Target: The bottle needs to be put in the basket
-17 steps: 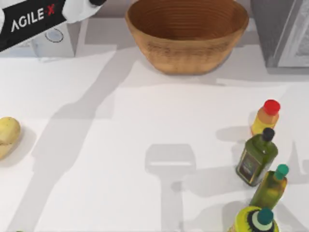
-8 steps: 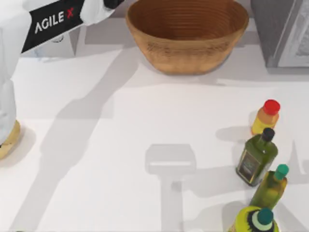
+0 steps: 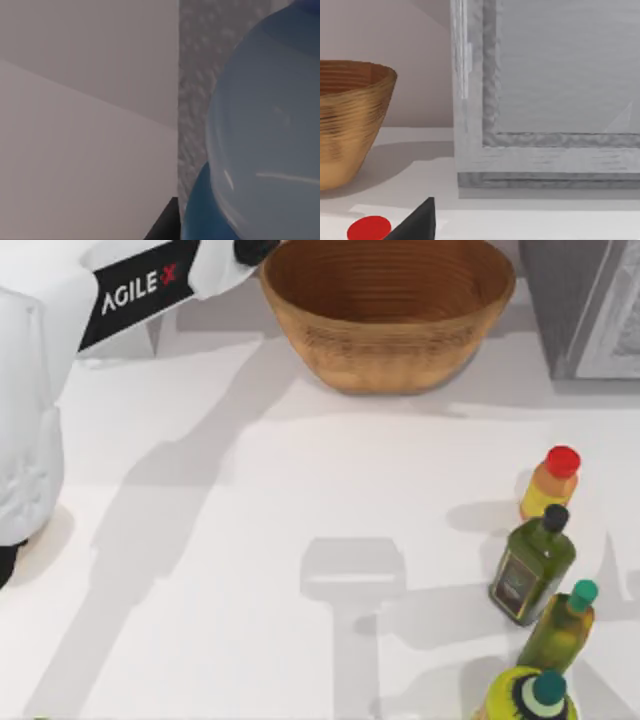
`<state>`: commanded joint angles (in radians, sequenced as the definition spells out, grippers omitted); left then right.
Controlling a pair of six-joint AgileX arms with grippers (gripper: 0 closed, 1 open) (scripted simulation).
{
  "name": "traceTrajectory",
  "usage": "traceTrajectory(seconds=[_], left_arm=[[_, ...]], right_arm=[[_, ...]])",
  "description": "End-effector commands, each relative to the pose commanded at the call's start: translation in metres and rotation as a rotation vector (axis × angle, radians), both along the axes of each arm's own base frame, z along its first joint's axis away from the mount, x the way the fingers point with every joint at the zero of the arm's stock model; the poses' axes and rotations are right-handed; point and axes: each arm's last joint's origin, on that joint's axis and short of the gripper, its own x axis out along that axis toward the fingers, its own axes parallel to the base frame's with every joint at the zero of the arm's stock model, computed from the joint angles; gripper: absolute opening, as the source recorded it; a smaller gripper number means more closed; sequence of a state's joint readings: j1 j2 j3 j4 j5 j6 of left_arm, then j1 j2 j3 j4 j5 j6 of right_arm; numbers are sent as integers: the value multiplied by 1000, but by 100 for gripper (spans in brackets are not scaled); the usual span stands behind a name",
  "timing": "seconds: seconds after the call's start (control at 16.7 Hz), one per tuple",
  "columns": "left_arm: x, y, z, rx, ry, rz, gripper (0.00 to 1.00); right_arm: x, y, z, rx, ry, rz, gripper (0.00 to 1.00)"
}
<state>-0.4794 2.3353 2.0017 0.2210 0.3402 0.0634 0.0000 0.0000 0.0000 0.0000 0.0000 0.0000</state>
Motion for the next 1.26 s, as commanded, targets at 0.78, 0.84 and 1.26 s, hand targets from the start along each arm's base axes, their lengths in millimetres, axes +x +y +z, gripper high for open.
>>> traceTrajectory(seconds=[0.78, 0.84, 1.26], left_arm=[[0, 0, 0, 0, 0, 0, 83], [0, 0, 0, 0, 0, 0, 90], [0, 0, 0, 0, 0, 0, 100]], right_arm=[[0, 0, 0, 0, 0, 0, 100], [0, 0, 0, 0, 0, 0, 100], [0, 0, 0, 0, 0, 0, 100]])
